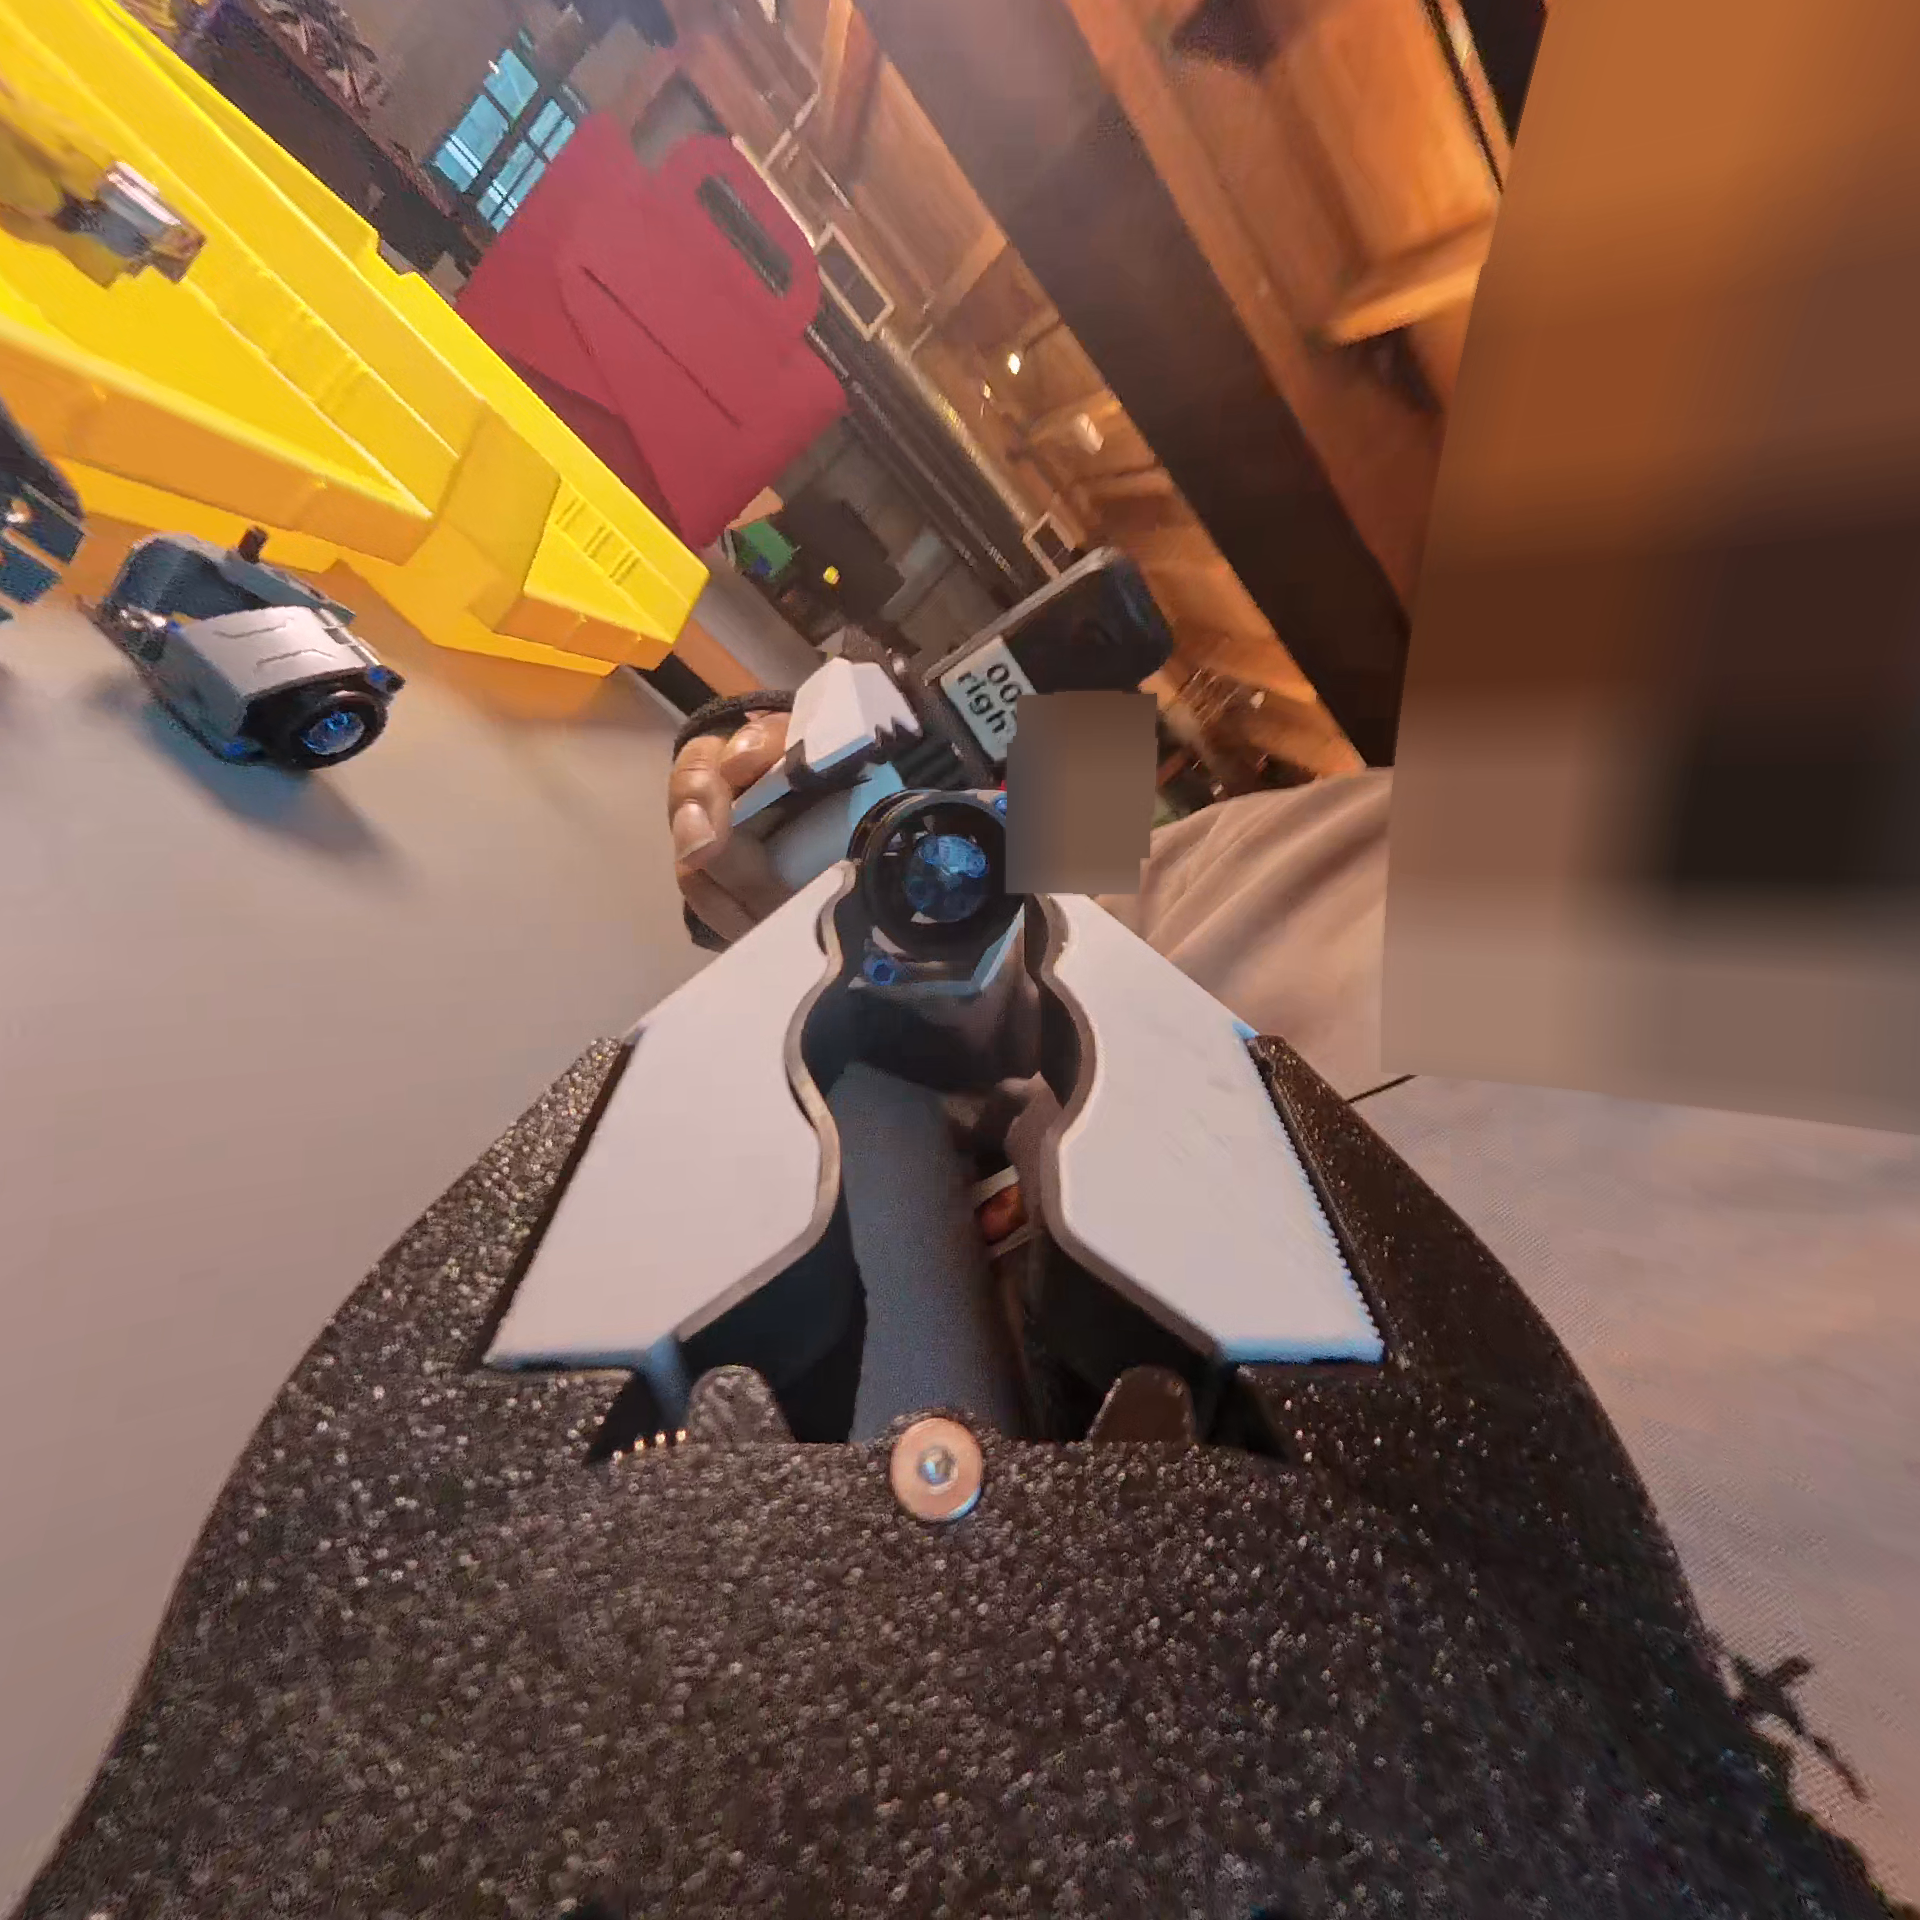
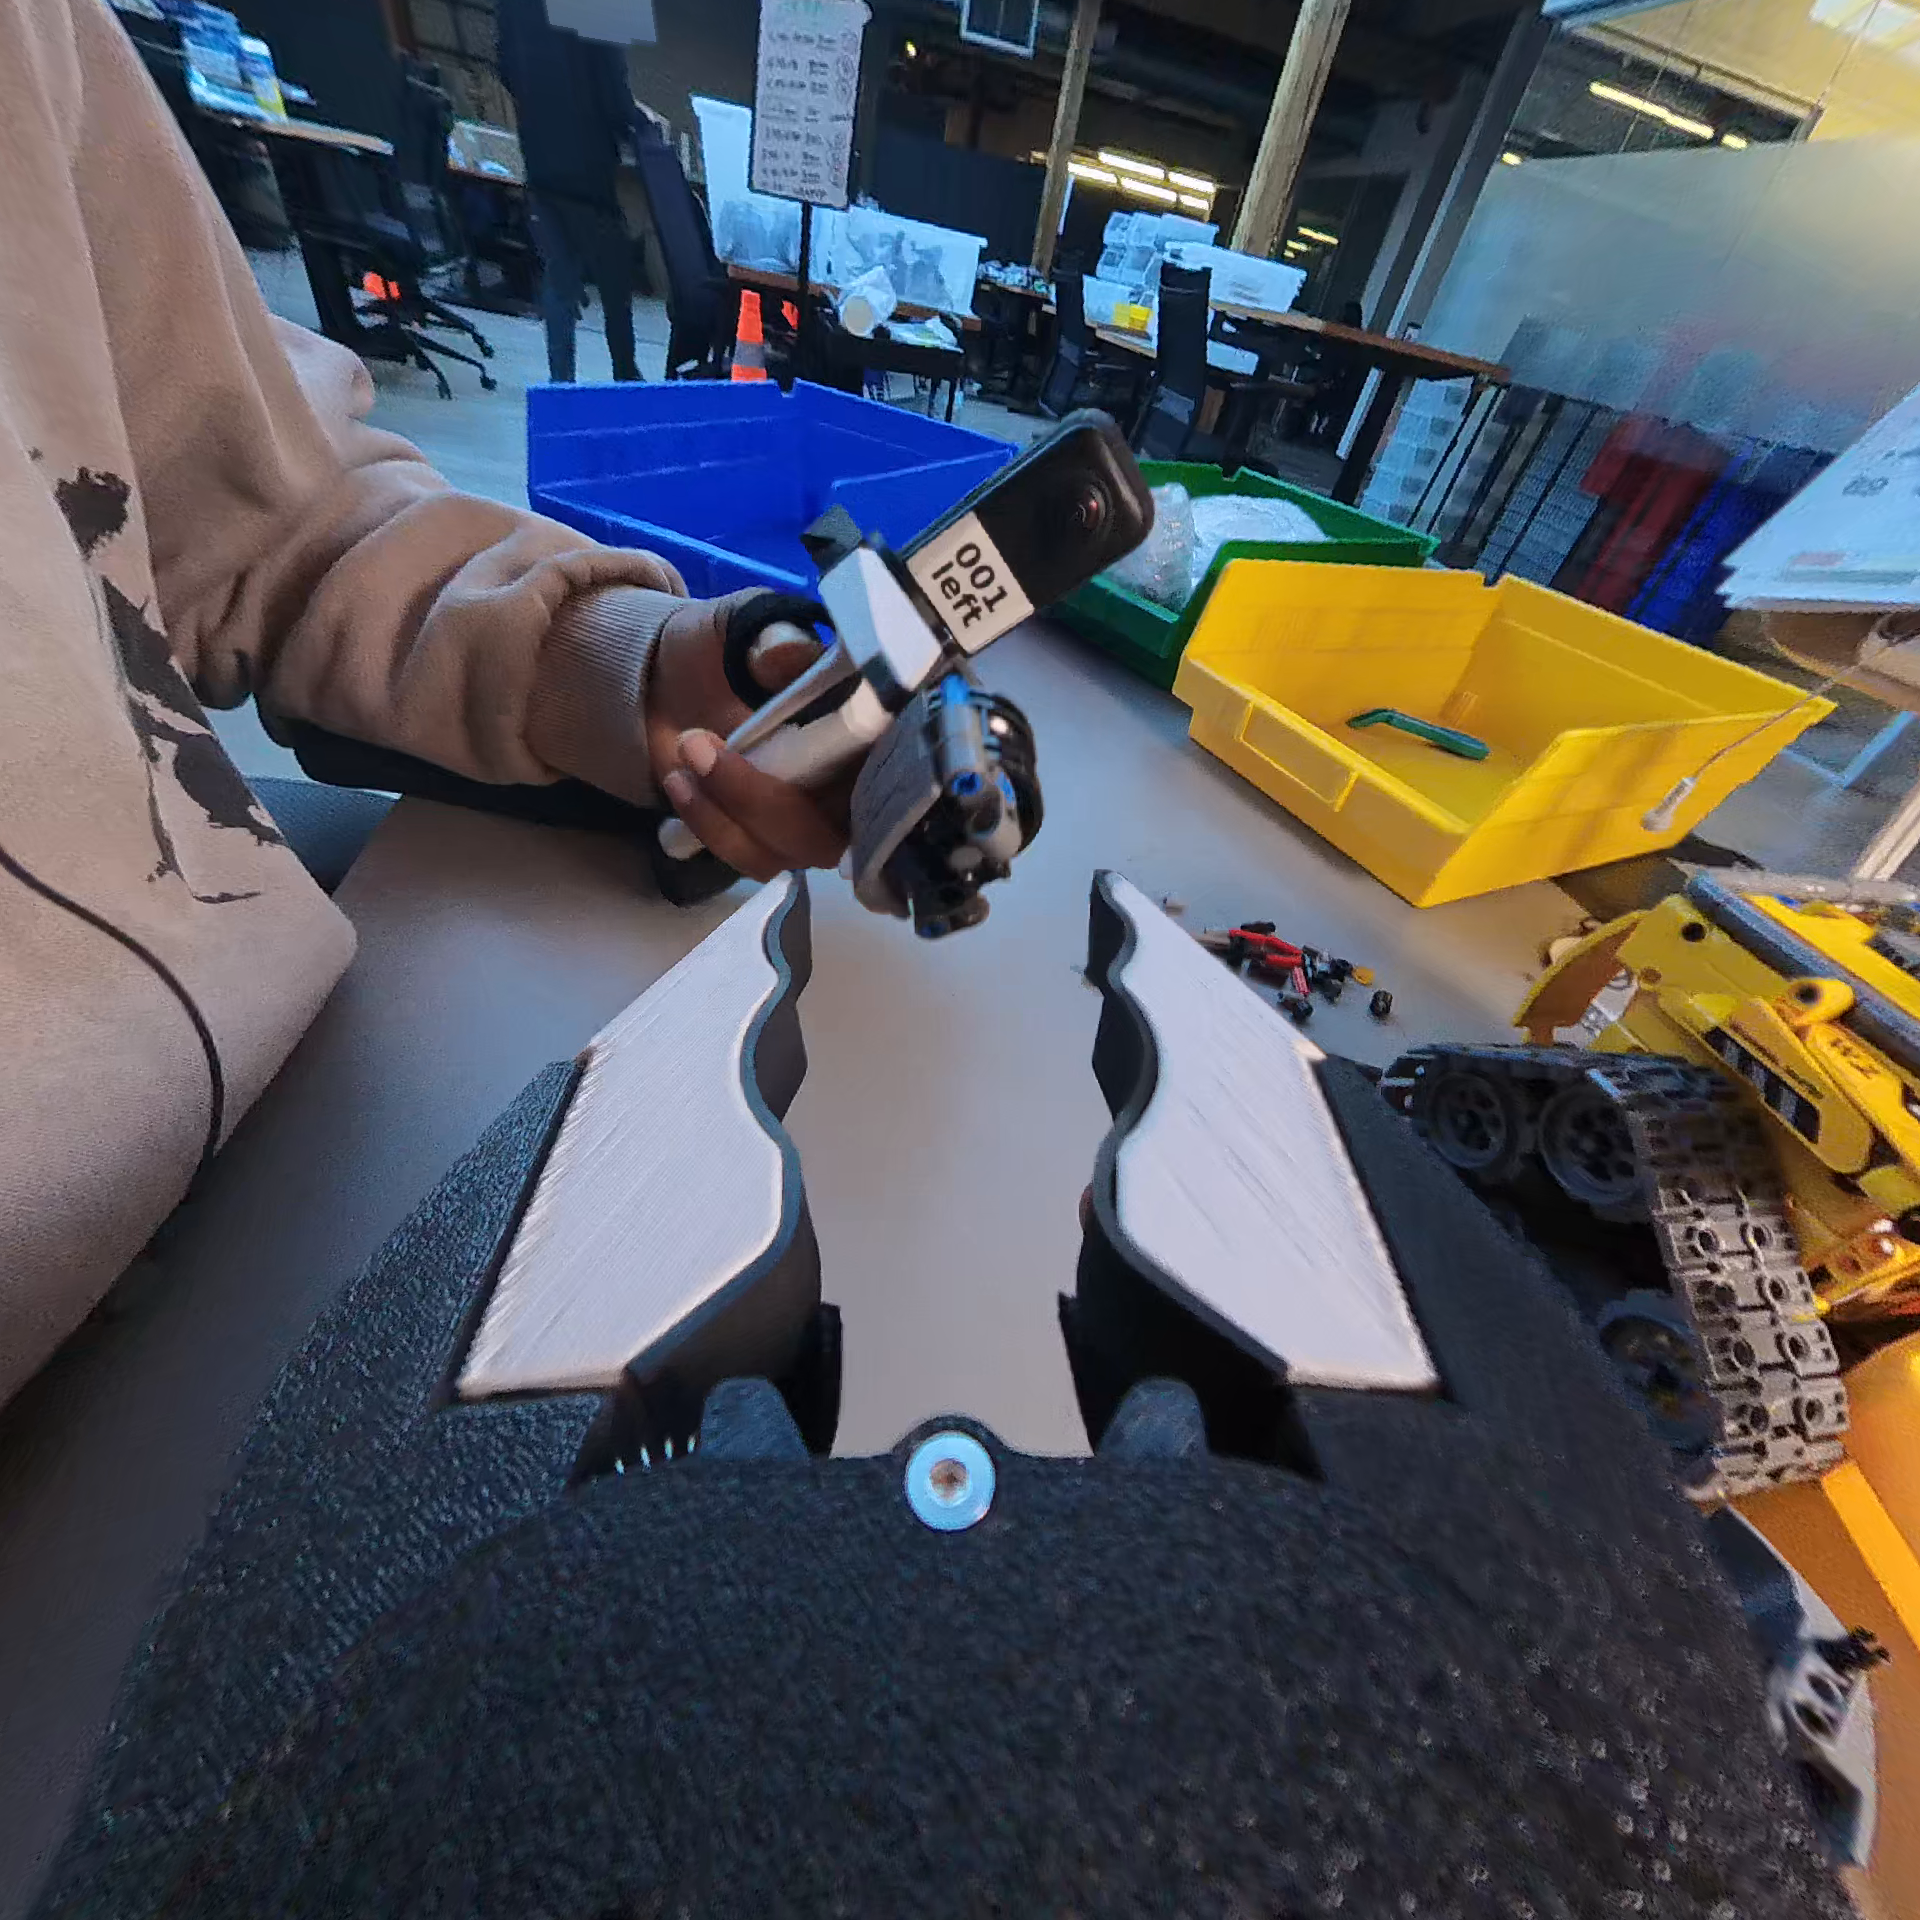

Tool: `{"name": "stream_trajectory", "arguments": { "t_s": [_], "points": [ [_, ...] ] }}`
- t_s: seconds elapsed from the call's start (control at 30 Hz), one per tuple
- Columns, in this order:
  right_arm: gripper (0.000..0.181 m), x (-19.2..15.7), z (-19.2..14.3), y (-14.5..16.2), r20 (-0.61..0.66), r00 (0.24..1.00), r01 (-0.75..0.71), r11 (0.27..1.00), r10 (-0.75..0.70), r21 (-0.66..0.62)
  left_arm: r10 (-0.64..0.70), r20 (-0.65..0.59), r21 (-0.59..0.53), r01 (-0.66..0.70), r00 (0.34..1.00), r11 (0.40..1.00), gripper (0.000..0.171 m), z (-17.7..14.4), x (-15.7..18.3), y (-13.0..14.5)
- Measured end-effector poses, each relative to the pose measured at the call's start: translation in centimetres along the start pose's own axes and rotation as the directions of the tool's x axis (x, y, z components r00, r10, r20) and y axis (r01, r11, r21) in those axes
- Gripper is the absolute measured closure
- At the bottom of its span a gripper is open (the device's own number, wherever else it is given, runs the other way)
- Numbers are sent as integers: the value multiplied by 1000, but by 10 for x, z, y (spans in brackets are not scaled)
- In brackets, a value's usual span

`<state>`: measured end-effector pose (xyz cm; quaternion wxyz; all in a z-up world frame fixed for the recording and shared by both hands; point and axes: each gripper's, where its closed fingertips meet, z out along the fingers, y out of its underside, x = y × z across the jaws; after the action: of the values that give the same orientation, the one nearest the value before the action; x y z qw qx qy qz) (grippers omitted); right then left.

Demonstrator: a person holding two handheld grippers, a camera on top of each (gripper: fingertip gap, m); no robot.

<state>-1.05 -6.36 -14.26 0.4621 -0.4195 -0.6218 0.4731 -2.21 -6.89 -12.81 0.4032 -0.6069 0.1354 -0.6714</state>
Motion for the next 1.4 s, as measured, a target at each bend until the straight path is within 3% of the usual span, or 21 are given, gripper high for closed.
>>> {"name": "stream_trajectory", "arguments": {
  "t_s": [0.1,0.4,0.53,0.63,0.73,0.83,0.97,1.1,1.23,1.4],
  "points": [
    [136,-6,1,-9,3,1000,29,999,-29,38,108,33,-62,-106,994,992,142,5,2,10],
    [146,-8,-2,-6,-76,964,252,967,-253,-31,179,67,-101,-171,982,980,142,7,-1,15],
    [146,-11,2,9,-90,874,463,874,-478,-144,102,105,-82,-94,989,992,127,2,-11,13],
    [147,-17,8,15,-78,799,577,796,-597,-185,71,96,-135,-57,993,989,135,10,-12,24],
    [146,-17,8,11,-93,764,617,766,-638,-182,65,88,-155,-51,994,987,140,11,-11,27],
    [146,-15,7,9,-113,820,544,826,-561,-148,128,87,-170,-112,988,979,140,8,-7,27],
    [140,-10,-5,-1,-32,981,189,982,-190,-9,323,125,-181,-298,938,937,141,5,-1,20],
    [146,-8,-11,-1,55,997,-65,997,63,37,534,216,-240,-486,817,841,140,0,-7,15],
    [161,-12,-7,-4,105,985,-144,988,138,51,624,242,-253,-572,743,780,141,-1,-5,12],
    [172,-20,-2,1,121,986,-116,993,111,30,638,221,-240,-593,737,768,141,2,1,12]
  ]
}}
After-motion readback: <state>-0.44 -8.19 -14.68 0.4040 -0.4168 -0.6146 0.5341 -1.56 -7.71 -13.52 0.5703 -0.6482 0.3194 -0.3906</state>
